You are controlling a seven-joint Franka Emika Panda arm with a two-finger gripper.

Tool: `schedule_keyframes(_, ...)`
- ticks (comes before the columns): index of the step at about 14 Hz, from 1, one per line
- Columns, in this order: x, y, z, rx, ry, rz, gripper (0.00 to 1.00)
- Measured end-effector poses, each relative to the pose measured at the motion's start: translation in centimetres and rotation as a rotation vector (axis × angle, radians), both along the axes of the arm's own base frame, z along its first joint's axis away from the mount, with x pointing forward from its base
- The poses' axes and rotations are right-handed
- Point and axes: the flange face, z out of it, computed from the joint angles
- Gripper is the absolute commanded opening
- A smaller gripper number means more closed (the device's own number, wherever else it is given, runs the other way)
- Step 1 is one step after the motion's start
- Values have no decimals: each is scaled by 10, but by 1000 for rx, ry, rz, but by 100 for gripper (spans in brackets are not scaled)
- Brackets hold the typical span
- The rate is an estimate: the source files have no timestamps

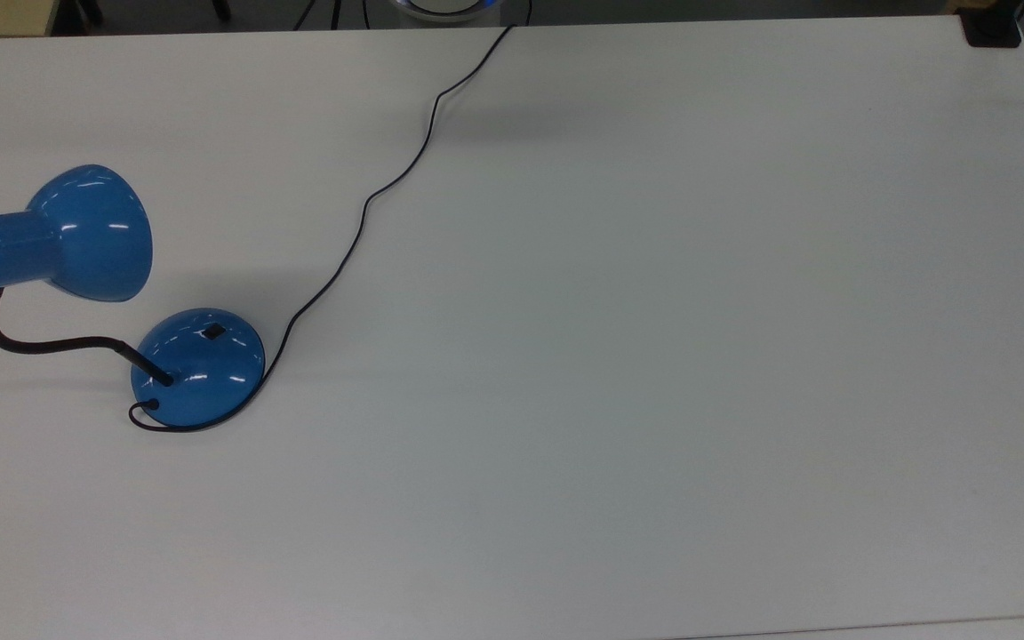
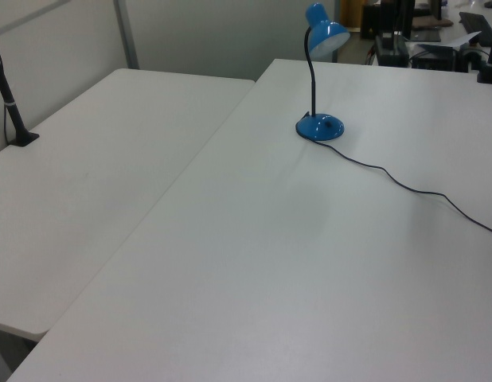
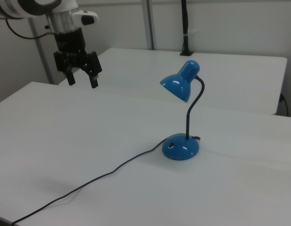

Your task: Turn on the lamp

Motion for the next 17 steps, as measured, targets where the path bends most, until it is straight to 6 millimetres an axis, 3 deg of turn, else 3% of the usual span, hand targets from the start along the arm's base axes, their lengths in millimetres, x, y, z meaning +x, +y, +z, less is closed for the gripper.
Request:
schedule_keyframes(10,0,-3,-2,0,3,-4,100)
schedule_keyframes(12,0,-3,-2,0,5,-4,94)
schedule_keyframes(17,0,-1,-4,1,9,0,18)
